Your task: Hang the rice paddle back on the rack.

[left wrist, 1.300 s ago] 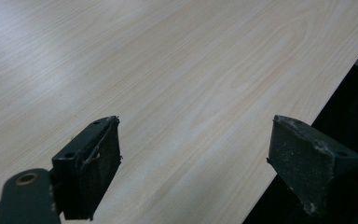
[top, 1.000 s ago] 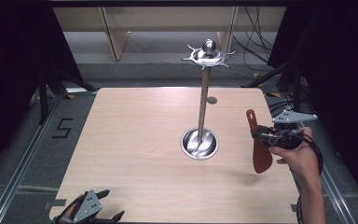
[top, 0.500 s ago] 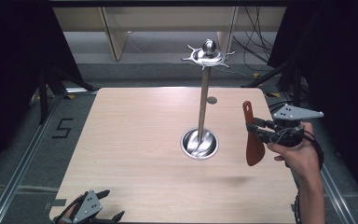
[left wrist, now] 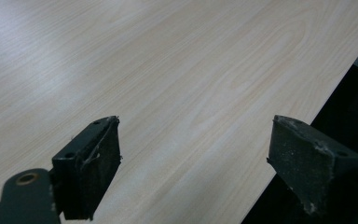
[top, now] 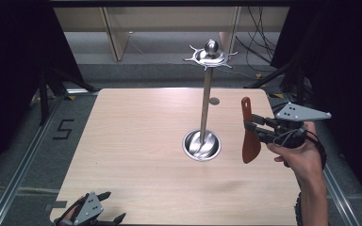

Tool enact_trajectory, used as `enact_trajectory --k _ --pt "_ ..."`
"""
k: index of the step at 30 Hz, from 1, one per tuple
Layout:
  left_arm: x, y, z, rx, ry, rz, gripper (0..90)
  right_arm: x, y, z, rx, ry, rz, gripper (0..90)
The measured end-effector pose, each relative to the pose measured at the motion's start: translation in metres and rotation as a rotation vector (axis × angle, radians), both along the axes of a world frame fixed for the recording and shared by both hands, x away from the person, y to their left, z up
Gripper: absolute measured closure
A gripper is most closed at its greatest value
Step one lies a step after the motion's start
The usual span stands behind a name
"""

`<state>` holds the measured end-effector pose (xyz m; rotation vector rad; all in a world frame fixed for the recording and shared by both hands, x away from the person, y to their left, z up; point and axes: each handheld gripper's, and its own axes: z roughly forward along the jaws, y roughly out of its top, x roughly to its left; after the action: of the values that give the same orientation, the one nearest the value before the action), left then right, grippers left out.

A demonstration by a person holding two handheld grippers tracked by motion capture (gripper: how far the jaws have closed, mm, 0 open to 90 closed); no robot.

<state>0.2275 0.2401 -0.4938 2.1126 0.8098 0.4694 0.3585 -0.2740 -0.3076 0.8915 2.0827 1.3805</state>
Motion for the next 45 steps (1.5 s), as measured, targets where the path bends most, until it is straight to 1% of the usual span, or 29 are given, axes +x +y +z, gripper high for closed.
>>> enact_trajectory --k 1,2,4,6,7,8,9,11,12,15,17,18,19,20,21,22,23,24,25,27,28,33,34,35,37,40,41,43,45 --pt "0.000 0.000 0.000 0.005 0.003 -0.002 16.1 -0.001 -0.001 0.002 -0.005 0.016 0.024 66.9" --pt "0.000 0.000 -0.001 -0.003 -0.005 0.004 16.1 -0.002 0.000 0.004 0.004 0.024 0.020 66.9" --pt "0.000 0.000 -0.001 -0.003 -0.002 0.007 16.1 -0.001 0.001 0.006 -0.004 -0.014 0.025 66.9" --pt "0.000 0.000 -0.001 -0.002 -0.002 0.006 16.1 -0.001 0.003 0.008 0.007 -0.030 0.026 66.9" --pt "0.000 0.000 -0.001 -0.002 -0.002 0.005 16.1 -0.003 0.004 0.009 0.015 0.006 0.038 66.9" --pt "0.001 0.001 0.000 0.021 -0.002 -0.001 16.1 -0.002 0.004 0.011 0.005 -0.012 0.041 66.9" --pt "0.001 0.001 0.000 0.009 0.004 0.004 16.1 -0.001 0.005 0.012 0.015 -0.025 0.042 66.9" --pt "0.001 0.001 0.000 0.009 0.004 0.005 16.1 -0.003 0.007 0.014 0.024 -0.007 0.042 66.9" --pt "0.001 0.001 0.000 0.014 0.009 0.003 16.1 -0.001 0.008 0.015 0.014 -0.024 0.054 66.9" --pt "0.001 0.000 -0.002 0.011 -0.010 0.016 16.1 0.001 0.010 0.019 0.012 -0.030 0.045 66.9" --pt "0.001 0.001 0.000 0.010 0.005 0.005 16.1 0.001 0.012 0.022 0.023 -0.016 0.048 66.9" --pt "0.001 0.001 0.000 0.013 0.007 0.005 16.1 0.003 0.011 0.024 0.010 -0.041 0.049 66.9" --pt "0.001 0.001 -0.001 0.008 0.002 0.009 16.1 0.003 0.012 0.026 0.018 -0.037 0.057 66.9" --pt "0.001 0.002 0.000 0.020 0.004 0.000 16.1 0.004 0.014 0.028 0.031 -0.036 0.057 66.9" --pt "0.001 0.000 -0.002 0.011 -0.011 0.018 16.1 0.004 0.014 0.030 0.026 -0.036 0.056 67.0" --pt "0.001 0.000 -0.002 0.009 -0.009 0.015 16.1 0.005 0.015 0.032 0.040 -0.025 0.062 66.9" --pt "0.001 0.000 -0.002 0.007 -0.009 0.015 16.1 0.006 0.014 0.035 0.028 -0.054 0.057 66.9" --pt "0.001 0.001 0.000 0.010 0.006 0.006 16.1 0.006 0.015 0.036 0.045 -0.042 0.056 66.9" --pt "0.001 0.001 -0.001 0.008 0.003 0.008 16.1 0.007 0.016 0.038 0.046 -0.051 0.052 67.0" --pt "0.000 0.000 -0.002 -0.017 -0.004 0.014 16.1 0.008 0.017 0.042 0.054 -0.047 0.066 66.9" --pt "0.000 0.000 -0.002 -0.012 -0.001 0.013 16.1 0.007 0.017 0.045 0.053 -0.049 0.050 66.9" --pt "0.001 0.000 -0.002 -0.011 -0.002 0.014 16.1 0.010 0.018 0.056 0.056 -0.071 0.060 66.9" --pt "0.001 0.000 -0.003 0.010 -0.011 0.017 16.1 0.010 0.019 0.058 0.059 -0.077 0.058 66.9" --pt "0.001 0.000 -0.002 0.012 -0.011 0.019 16.1 0.010 0.020 0.059 0.068 -0.072 0.061 66.9" --pt "0.000 0.000 -0.002 0.003 -0.007 0.012 16.1 0.011 0.020 0.063 0.059 -0.076 0.060 66.9" --pt "0.001 0.000 -0.002 -0.013 -0.003 0.013 16.1 0.014 0.021 0.069 0.070 -0.077 0.061 66.9" --pt "0.001 0.000 -0.002 0.019 -0.002 0.013 16.1 0.015 0.021 0.070 0.067 -0.073 0.064 66.9" --pt "0.001 0.000 -0.002 0.014 -0.002 0.012 16.1 0.016 0.023 0.073 0.064 -0.072 0.065 66.9" --pt "0.000 -0.001 -0.003 -0.019 -0.007 0.015 16.1 0.018 0.025 0.074 0.062 -0.070 0.062 66.9"
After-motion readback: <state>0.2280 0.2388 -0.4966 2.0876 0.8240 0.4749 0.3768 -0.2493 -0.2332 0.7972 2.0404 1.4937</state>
